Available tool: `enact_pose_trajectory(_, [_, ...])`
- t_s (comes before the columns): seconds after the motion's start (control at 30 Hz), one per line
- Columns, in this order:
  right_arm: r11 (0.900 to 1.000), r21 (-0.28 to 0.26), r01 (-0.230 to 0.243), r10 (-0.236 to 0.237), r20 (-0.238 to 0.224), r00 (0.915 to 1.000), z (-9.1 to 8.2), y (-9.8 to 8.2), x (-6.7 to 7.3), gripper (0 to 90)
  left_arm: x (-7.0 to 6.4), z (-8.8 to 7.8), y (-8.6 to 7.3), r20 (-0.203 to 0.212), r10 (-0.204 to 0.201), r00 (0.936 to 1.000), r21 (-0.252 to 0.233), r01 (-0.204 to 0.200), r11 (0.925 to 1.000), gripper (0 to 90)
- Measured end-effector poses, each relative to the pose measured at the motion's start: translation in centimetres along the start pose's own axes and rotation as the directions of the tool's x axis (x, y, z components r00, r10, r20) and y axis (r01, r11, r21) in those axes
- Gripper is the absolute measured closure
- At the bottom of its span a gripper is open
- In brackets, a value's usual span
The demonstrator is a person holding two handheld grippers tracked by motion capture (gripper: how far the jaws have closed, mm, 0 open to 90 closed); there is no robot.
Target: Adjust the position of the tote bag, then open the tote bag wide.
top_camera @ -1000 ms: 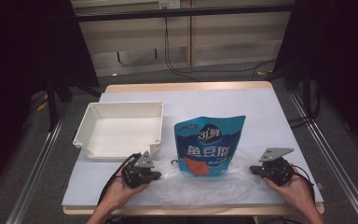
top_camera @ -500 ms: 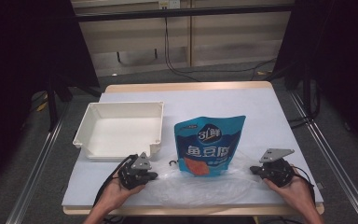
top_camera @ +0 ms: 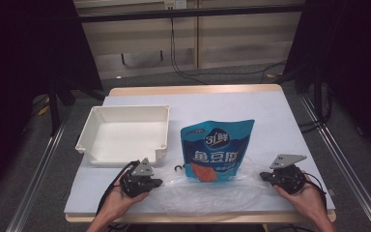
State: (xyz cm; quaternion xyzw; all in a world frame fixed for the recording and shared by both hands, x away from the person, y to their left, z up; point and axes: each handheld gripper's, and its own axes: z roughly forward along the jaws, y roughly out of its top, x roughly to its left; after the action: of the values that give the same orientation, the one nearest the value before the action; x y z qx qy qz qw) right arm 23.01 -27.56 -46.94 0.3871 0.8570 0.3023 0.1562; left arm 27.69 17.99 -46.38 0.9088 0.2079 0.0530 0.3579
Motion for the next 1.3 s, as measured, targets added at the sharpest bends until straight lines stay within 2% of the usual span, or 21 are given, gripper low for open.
enact_pose_trajectory(0.07, [0.999, -0.043, -0.032, 0.03, -0.05, 0.9983, -0.3, 0.0, -0.1, 90.0, 0.0, -0.3, 0.3, 0.001, -0.013, 0.9999, -0.037, 0.013, 0.9992, 89.6])
enact_pose_trajectory(0.1, [0.998, -0.053, -0.038, 0.035, -0.055, 0.9979, -0.4, 0.1, -0.2, 90.0, -0.1, -0.4, 0.4, 0.007, -0.024, 0.9997, -0.051, 0.025, 0.9984, 86.3])
enact_pose_trajectory(0.23, [0.993, -0.108, -0.044, 0.035, -0.082, 0.996, -0.5, 0.5, 0.0, 90.0, -0.5, -0.8, 0.9, 0.051, -0.033, 0.9982, -0.108, 0.038, 0.9934, 86.7])
enact_pose_trajectory(0.33, [0.988, -0.143, -0.056, 0.041, -0.101, 0.994, -0.8, 0.7, 0.2, 86.9, -1.0, -1.1, 1.3, 0.044, -0.028, 0.9986, -0.117, 0.033, 0.9926, 83.1])
enact_pose_trajectory(0.4, [0.987, -0.156, -0.049, 0.037, -0.08, 0.9961, -1.2, 1.0, 0.4, 85.1, -1.6, -1.2, 1.6, 0.04, -0.02, 0.999, -0.124, 0.024, 0.9919, 80.4])
enact_pose_trajectory(0.47, [0.982, -0.179, -0.062, 0.046, -0.088, 0.995, -1.4, 1.0, 0.5, 83.6, -2.0, -1.0, 1.9, 0.065, -0.019, 0.9977, -0.151, 0.029, 0.9881, 79.5])
enact_pose_trajectory(0.53, [0.978, -0.196, -0.066, 0.048, -0.095, 0.9944, -1.6, 1.2, 0.7, 81.2, -2.3, -0.9, 2.2, 0.065, 0.0, 0.9979, -0.144, 0.01, 0.9896, 77.1])
enact_pose_trajectory(0.6, [0.974, -0.217, -0.066, 0.044, -0.107, 0.9933, -2.0, 1.6, 1.2, 78.9, -2.5, -0.7, 2.6, 0.086, -0.005, 0.9963, -0.162, 0.019, 0.9866, 75.8])
enact_pose_trajectory(0.7, [0.969, -0.236, -0.066, 0.045, -0.093, 0.9946, -2.3, 2.1, 1.8, 71.5, -2.8, -0.7, 3.0, 0.108, 0.0, 0.9942, -0.177, 0.019, 0.984, 74.8])
enact_pose_trajectory(0.73, [0.969, -0.238, -0.06, 0.039, -0.092, 0.995, -2.4, 2.4, 2.0, 70.4, -2.9, -0.6, 3.2, 0.113, -0.012, 0.9936, -0.184, 0.032, 0.9824, 74.2])
enact_pose_trajectory(0.8, [0.966, -0.249, -0.067, 0.042, -0.103, 0.9938, -2.6, 2.8, 2.2, 70.1, -2.8, -0.6, 3.5, 0.123, -0.008, 0.9923, -0.185, 0.031, 0.9822, 73.0])
enact_pose_trajectory(0.83, [0.964, -0.255, -0.075, 0.047, -0.114, 0.9924, -2.7, 2.9, 2.3, 70.6, -2.8, -0.5, 3.6, 0.132, -0.014, 0.9912, -0.197, 0.04, 0.9796, 73.0])
enact_pose_trajectory(0.87, [0.963, -0.255, -0.083, 0.051, -0.13, 0.9901, -2.6, 3.1, 2.5, 71.7, -2.7, -0.4, 3.8, 0.134, -0.019, 0.9908, -0.199, 0.045, 0.979, 73.2])
enact_pose_trajectory(0.93, [0.966, -0.244, -0.078, 0.046, -0.136, 0.9897, -2.4, 3.4, 3.2, 74.5, -2.7, 0.1, 4.2, 0.146, -0.023, 0.9891, -0.201, 0.052, 0.9783, 75.7])
enact_pose_trajectory(1.0, [0.967, -0.242, -0.078, 0.044, -0.143, 0.9888, -2.2, 3.5, 3.8, 75.5, -2.7, 0.8, 4.5, 0.158, -0.016, 0.9874, -0.186, 0.046, 0.9815, 80.3])
enact_pose_trajectory(1.1, [0.97, -0.232, -0.069, 0.033, -0.156, 0.9873, -1.7, 3.7, 5.1, 78.0, -3.3, 1.7, 4.8, 0.15, -0.008, 0.9886, -0.155, 0.031, 0.9875, 83.6])
enact_pose_trajectory(1.2, [0.976, -0.209, -0.053, 0.021, -0.152, 0.9882, -1.0, 3.8, 5.8, 82.7, -3.7, 2.7, 5.1, 0.143, -0.006, 0.9897, -0.14, 0.026, 0.9898, 84.3])
enact_pose_trajectory(1.3, [0.983, -0.177, -0.041, 0.017, -0.138, 0.9903, -0.2, 3.7, 6.0, 86.5, -3.7, 3.6, 5.1, 0.137, -0.008, 0.9906, -0.099, 0.021, 0.9948, 84.2])
